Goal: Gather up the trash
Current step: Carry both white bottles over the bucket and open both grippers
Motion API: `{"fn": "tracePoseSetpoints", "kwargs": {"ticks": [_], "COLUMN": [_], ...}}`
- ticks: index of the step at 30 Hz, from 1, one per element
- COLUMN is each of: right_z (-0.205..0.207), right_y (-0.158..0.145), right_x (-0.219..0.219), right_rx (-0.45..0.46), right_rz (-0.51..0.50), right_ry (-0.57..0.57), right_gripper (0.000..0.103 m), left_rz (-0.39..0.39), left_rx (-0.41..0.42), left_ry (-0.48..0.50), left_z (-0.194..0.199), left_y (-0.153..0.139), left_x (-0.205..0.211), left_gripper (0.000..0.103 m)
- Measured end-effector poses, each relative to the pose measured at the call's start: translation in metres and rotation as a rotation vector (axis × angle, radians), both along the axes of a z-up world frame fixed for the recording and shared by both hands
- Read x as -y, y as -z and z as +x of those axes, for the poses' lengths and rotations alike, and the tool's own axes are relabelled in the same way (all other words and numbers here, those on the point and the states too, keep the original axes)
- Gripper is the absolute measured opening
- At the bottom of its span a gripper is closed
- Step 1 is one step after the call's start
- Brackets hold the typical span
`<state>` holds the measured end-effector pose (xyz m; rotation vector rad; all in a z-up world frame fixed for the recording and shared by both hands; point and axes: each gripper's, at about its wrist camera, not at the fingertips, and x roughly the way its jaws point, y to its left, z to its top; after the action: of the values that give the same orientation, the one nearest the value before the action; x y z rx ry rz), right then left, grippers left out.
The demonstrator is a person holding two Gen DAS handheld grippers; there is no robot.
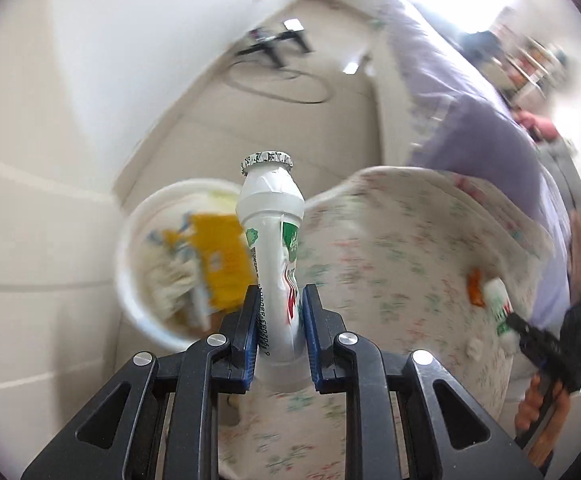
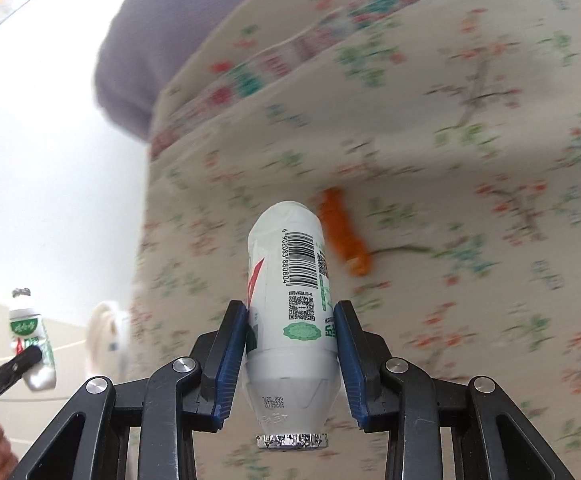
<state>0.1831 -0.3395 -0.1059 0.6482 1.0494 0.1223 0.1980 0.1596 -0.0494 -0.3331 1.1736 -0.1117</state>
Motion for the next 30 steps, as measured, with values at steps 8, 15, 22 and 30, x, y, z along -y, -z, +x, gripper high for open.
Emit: {"fn": "tracePoseSetpoints", "kwargs": {"ticks": [8, 15, 22, 30], "right_z": [0.011, 0.02, 0.019, 0.045], "right_y": [0.002, 0.013, 0.027, 0.029], "right_x": [-0.088, -0.172, -0.23, -0.31], "right_rx": [0.018, 0.021, 0.01, 0.046], "right_rz": [0.017, 0.02, 0.065, 0.053], "right_ry": [-0.18, -0.293, -0.368, -0.419], "right_gripper": [0.04, 0.04, 0.04, 0.04], "left_rz": [-0.01, -0.033, 0.015, -0.004], "left_rx": [-0.075, -0.13, -0.205, -0.19], "left_ry": [-0.085, -0.078, -0.055, -0.097], "left_z": [0.003, 0.021, 0.045, 0.045], "left_y": [0.031, 0.055, 0.081, 0.072], "left_x": [-0.035, -0.035, -0.034, -0.05], "left_gripper": [0.022, 0.022, 0.023, 0.023]}}
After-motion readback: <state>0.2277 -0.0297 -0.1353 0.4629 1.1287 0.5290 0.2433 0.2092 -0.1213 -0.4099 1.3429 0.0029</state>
